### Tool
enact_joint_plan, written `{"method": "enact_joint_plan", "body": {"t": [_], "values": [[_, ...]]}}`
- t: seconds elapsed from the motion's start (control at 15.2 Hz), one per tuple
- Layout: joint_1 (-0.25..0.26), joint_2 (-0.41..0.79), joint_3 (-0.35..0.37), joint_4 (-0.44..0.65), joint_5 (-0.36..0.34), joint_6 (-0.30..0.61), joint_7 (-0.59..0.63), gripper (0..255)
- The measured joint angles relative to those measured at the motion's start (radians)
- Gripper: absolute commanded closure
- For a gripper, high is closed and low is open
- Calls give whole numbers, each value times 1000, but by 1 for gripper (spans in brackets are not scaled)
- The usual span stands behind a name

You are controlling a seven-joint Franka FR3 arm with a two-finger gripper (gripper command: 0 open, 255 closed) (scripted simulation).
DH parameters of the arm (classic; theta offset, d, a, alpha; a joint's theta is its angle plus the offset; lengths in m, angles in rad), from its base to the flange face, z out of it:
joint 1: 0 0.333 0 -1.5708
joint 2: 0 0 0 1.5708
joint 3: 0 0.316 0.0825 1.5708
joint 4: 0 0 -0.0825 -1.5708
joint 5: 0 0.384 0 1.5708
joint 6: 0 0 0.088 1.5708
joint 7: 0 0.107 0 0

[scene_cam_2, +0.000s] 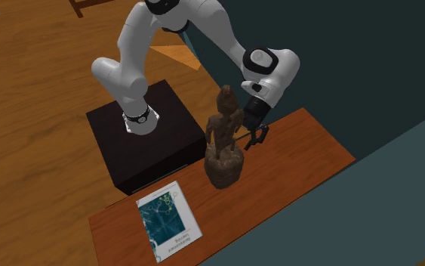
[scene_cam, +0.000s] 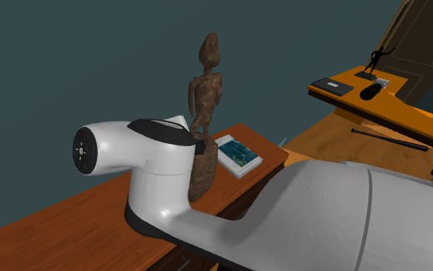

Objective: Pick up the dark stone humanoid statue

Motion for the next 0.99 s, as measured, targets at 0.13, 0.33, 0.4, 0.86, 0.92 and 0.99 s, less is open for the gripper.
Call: {"method": "enact_joint_plan", "body": {"t": [0.13,0.33,0.4,0.86,0.92,0.99], "values": [[0,-1,2,-4,1,3,2,255],[1,-1,2,-3,1,4,3,255],[1,-1,2,-4,0,4,3,255],[6,7,-12,4,-6,-9,-9,255],[6,10,-20,10,-10,-16,-16,255],[5,12,-24,20,-13,-24,-21,255]]}}
